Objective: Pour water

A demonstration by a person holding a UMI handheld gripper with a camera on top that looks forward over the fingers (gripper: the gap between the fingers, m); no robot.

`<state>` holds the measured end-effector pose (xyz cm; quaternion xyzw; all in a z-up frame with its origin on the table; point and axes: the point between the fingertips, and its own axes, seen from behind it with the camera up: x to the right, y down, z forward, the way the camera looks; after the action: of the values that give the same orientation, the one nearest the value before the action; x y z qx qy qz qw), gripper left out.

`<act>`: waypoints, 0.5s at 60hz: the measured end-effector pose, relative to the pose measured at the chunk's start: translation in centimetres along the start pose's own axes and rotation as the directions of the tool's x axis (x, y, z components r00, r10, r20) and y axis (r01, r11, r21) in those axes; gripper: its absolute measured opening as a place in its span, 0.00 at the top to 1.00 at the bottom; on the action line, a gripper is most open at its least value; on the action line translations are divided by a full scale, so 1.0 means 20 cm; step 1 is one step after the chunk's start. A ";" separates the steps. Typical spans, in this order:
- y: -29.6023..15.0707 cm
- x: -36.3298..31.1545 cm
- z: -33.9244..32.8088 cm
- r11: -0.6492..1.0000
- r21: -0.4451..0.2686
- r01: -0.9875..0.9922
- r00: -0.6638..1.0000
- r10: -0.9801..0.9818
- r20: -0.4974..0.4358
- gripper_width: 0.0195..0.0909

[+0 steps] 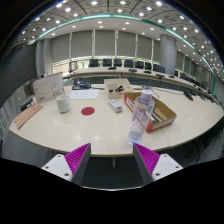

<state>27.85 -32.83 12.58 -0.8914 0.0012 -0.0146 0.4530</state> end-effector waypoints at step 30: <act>-0.24 0.50 0.66 0.981 0.193 -0.004 1.000 0.005 -0.005 0.11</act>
<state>38.09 -19.60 8.90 -0.8433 0.0033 -0.0160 0.5372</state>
